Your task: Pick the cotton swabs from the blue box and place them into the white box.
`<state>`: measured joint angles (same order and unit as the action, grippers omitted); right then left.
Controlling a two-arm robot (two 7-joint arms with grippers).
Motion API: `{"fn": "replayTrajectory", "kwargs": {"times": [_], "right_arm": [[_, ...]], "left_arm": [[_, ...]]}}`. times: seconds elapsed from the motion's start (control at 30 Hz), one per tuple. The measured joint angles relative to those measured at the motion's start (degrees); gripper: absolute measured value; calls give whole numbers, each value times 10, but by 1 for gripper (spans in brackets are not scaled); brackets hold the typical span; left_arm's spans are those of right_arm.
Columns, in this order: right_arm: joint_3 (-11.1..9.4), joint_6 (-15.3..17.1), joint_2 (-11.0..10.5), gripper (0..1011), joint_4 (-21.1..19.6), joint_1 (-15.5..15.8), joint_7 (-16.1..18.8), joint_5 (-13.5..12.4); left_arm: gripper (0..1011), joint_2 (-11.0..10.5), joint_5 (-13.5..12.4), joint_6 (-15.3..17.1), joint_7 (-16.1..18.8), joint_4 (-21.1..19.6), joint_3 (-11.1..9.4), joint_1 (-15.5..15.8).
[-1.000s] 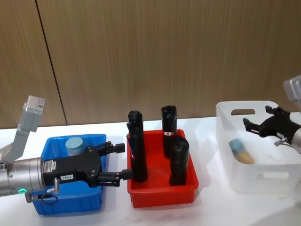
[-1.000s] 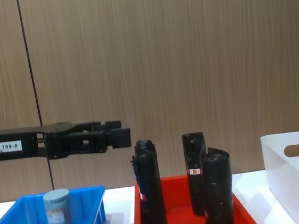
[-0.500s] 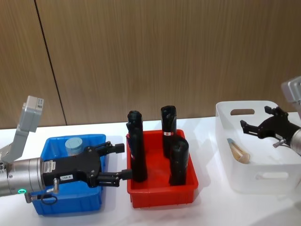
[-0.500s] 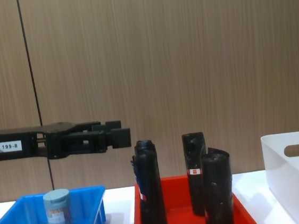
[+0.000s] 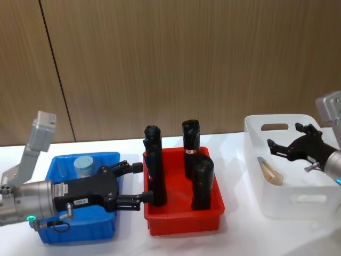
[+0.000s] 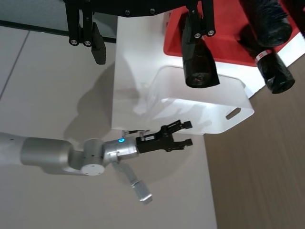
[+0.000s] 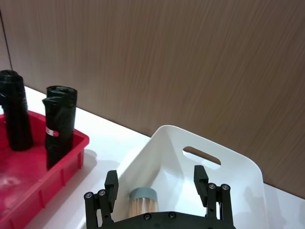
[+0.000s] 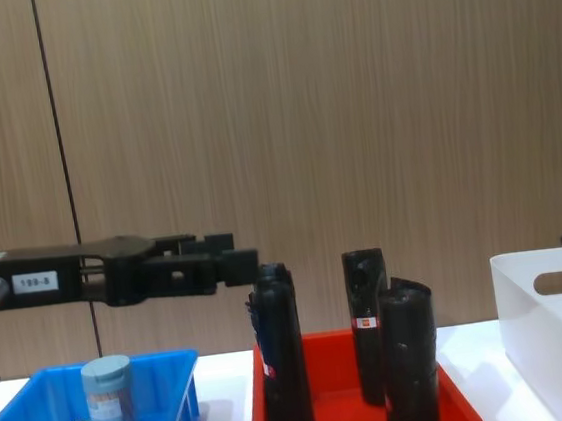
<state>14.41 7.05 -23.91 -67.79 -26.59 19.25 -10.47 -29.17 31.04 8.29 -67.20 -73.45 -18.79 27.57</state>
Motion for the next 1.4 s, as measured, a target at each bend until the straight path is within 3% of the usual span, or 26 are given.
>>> {"fn": "replayTrajectory", "kwargs": {"times": [1.4], "right_arm": [[-13, -45, 40, 1002, -289, 237, -134, -52]], "left_arm": [[1004, 35, -92, -36, 315, -93, -34, -66]]}}
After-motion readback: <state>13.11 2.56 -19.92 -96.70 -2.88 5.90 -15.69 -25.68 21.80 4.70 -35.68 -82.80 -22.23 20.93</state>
